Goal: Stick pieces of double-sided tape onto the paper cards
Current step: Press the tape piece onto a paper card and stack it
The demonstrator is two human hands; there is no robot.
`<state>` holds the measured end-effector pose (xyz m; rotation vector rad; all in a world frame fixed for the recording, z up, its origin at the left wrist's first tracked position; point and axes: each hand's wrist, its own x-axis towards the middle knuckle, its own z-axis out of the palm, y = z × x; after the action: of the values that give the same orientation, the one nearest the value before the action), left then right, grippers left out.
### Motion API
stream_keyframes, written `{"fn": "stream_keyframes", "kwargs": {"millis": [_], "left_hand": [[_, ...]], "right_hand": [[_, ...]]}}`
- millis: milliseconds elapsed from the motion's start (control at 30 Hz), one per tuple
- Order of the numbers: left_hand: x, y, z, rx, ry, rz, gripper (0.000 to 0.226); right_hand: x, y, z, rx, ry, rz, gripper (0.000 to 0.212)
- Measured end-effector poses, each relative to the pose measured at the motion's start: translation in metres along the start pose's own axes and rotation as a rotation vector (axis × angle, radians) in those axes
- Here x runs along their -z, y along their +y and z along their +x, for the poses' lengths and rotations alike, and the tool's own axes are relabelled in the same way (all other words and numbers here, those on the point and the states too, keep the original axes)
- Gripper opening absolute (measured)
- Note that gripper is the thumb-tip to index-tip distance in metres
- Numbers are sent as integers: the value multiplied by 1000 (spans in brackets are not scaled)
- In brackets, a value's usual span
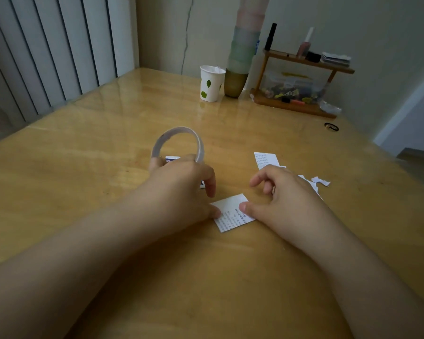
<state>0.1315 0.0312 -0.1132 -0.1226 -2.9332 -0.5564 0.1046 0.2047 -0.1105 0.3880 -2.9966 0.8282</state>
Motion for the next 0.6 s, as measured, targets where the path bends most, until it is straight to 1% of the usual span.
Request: {"fn": "stream_keyframes", "kwargs": {"millis": [67,100,167,233,300,367,400,533,600], "left_hand": [[-1,1,2,-7,-15,21,26],[-1,2,2,-13,-19,17,23],[0,3,2,-12,-31,3,18],[1,2,2,-12,-51,-5,15],[1,1,1,-4,-75,-25,11],[1,0,1,-3,-84,-34,12],[1,0,1,-6,-84,-34,13],[-1,-1,2,-19,-77,-30,12],[-2,-1,2,-31,-69,-18,14]], "right_hand": [[-4,-6,-2,121,-35,33,14],[-7,-10,-3,172,-71,34,13],[-14,-14,-3,222,-131,-3,19],[-13,-13,-1,191,-134,-28,18],[-5,-5,3,94,-108,-40,15],[2,2,4,13,-85,-55,14],[3,3,4,11,-79,-52,13],[-11,-13,2,176,-132,9,14],[-17,-18,3,203,-147,-6,13]]}}
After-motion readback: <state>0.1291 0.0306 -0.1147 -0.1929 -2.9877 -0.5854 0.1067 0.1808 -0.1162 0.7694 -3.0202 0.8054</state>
